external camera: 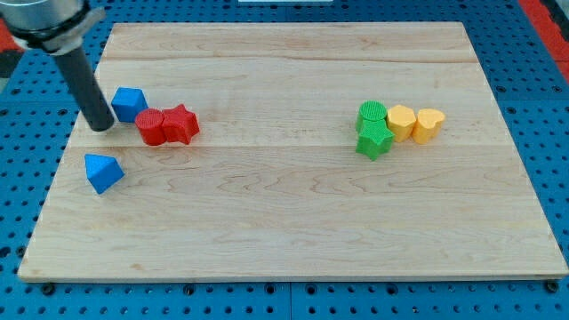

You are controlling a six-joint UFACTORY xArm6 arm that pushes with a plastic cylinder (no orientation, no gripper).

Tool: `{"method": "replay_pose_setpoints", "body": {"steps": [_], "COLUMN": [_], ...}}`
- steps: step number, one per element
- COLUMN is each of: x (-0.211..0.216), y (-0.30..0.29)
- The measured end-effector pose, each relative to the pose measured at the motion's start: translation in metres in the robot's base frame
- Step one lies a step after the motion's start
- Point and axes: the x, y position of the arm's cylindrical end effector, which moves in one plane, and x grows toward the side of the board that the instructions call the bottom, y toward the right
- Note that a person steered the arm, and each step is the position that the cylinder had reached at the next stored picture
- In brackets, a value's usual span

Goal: Place the blue cube top left of the red star

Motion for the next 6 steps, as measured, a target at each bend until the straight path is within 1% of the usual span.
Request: {"method": "replay_pose_setpoints", "body": {"steps": [2,3,4,5,6], "x": [-0.005,-0.005,-0.003,-0.003,-0.025], "y": [0.062,0.032,0.044,0.04,0.037]}}
